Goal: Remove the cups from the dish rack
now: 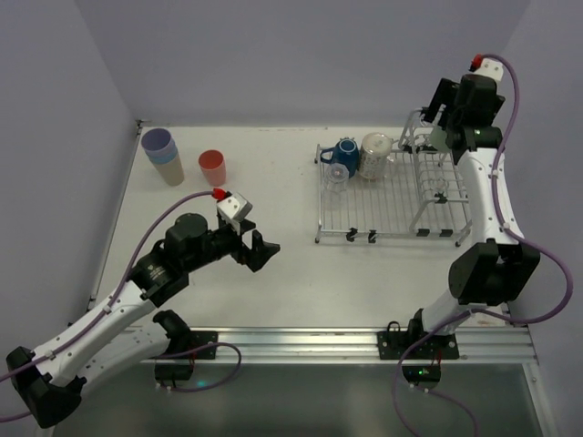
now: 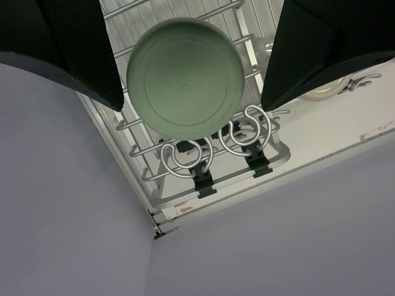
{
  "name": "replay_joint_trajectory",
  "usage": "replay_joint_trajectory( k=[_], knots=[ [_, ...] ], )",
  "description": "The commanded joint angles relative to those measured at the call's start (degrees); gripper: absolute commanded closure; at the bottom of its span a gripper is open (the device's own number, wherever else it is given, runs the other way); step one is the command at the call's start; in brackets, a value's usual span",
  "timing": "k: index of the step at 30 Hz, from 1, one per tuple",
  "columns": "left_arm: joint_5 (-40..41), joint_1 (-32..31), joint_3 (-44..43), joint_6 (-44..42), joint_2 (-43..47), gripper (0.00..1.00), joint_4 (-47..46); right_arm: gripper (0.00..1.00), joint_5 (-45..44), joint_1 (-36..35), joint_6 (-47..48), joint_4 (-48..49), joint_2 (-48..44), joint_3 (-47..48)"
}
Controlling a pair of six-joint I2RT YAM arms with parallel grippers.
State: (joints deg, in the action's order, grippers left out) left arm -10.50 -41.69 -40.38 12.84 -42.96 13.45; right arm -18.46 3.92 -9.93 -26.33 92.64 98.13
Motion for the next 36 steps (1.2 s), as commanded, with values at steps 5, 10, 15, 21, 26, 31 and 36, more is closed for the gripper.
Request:
replay_joint_trajectory(
  k=[5, 10, 15, 21, 26, 31, 36],
  knots=[
    [1.9, 0.0, -1.9, -1.4, -0.5, 0.0, -0.1, 0.2, 0.7, 0.3, 1.8, 1.8, 0.3, 0.7],
    [2.4, 0.6, -2.0, -1.4, -0.6, 0.0, 0.0, 0.56, -0.5, 0.2, 1.5, 5.0, -4.1, -2.2],
    [2.2, 0.7, -2.6, -0.6, -1.6, 0.0, -0.6, 0.73, 4.6, -0.7, -0.9, 7.5, -12.7, -5.8],
    [-2.5, 1.7, -4.4, 5.3, -3.4, 0.01, -5.5, 0.73, 17.8, -8.4, -10.8, 15.8, -27.7, -19.7],
    [-4.5, 1.7, -2.3, 18.7, -3.5, 0.01, -22.4, 0.75, 27.5, -21.7, -27.1, 36.1, -34.6, -41.0],
    [-3.8, 1.8, -0.4, 28.0, -6.2, 0.0, -33.0, 0.76, 34.2, -29.2, -41.3, 57.3, -34.8, -52.4],
    [-0.8, 1.7, 0.5, 34.2, -8.6, 0.01, -34.1, 0.76, 38.1, -30.4, -48.2, 67.0, -34.5, -59.0]
  ],
)
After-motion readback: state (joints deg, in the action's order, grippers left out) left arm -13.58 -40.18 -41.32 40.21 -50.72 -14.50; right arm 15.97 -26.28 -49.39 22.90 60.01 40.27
